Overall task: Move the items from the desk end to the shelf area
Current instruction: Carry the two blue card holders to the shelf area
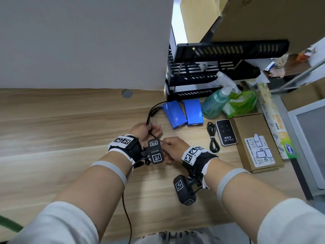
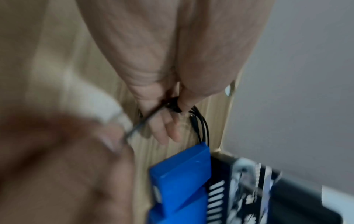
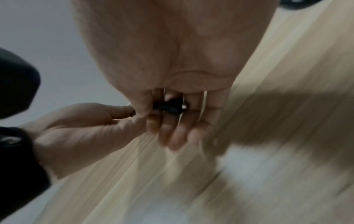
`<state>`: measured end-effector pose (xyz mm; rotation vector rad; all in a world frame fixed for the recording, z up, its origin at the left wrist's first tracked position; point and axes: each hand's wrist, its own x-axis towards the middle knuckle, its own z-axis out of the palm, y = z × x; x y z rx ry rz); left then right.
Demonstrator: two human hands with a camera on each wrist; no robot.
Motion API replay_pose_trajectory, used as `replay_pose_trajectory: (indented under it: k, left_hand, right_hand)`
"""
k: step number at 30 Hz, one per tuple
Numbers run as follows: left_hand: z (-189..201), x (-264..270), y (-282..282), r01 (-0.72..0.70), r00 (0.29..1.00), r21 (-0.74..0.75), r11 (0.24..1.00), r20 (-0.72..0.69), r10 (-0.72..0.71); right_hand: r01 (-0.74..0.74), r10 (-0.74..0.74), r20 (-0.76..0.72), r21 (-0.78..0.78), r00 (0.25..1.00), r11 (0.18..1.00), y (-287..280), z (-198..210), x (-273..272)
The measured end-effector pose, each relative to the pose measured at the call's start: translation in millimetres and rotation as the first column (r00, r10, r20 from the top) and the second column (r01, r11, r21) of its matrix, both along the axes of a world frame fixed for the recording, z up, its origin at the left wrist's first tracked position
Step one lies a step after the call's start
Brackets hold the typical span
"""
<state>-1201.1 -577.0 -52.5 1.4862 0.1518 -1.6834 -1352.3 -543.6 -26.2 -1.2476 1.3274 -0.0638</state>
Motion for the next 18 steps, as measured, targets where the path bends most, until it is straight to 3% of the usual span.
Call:
replay_pose_trajectory:
  k: [2, 3, 5, 7, 9, 14, 16, 18]
  left_hand:
    - [-5, 5, 0, 0.231, 0.934, -0.009, 0.973, 0.283, -0.219]
    - [-9, 8, 0, 0.358, 0.837, 0.012, 0.934, 0.438, -0.327]
    - [-10, 12, 0, 0.550, 0.560, 0.156, 0.820, 0.660, -0.501]
    - [-3, 11, 1, 0.620, 0.335, 0.283, 0.732, 0.748, -0.573]
    - [0, 9, 4, 0.626, 0.230, 0.348, 0.697, 0.772, -0.592]
    - [2, 7, 10, 0.597, 0.286, 0.317, 0.737, 0.774, -0.565]
    - [-1, 2, 9, 0.600, 0.368, 0.275, 0.751, 0.739, -0.564]
    - [-4, -2, 10, 0.588, 0.499, 0.207, 0.782, 0.667, -0.552]
  right_hand:
    - [-0.020, 0.005, -0.126, -0.122, 0.992, 0.992, -7, -5, -12]
    - [-0.051, 0.009, -0.209, -0.199, 0.978, 0.979, -11, -7, -18]
    - [-0.030, -0.054, -0.285, -0.281, 0.957, 0.959, -17, -5, -29]
    - [0.059, -0.149, -0.293, -0.296, 0.944, 0.953, -21, -6, -33]
    - [0.126, -0.224, -0.335, -0.290, 0.915, 0.949, -24, -9, -32]
    - [0.126, -0.283, -0.460, -0.343, 0.842, 0.931, -27, -15, -29]
    - [0.143, -0.300, -0.457, -0.348, 0.838, 0.927, -27, -15, -32]
    - [0.149, -0.292, -0.451, -0.325, 0.843, 0.934, -27, -15, -35]
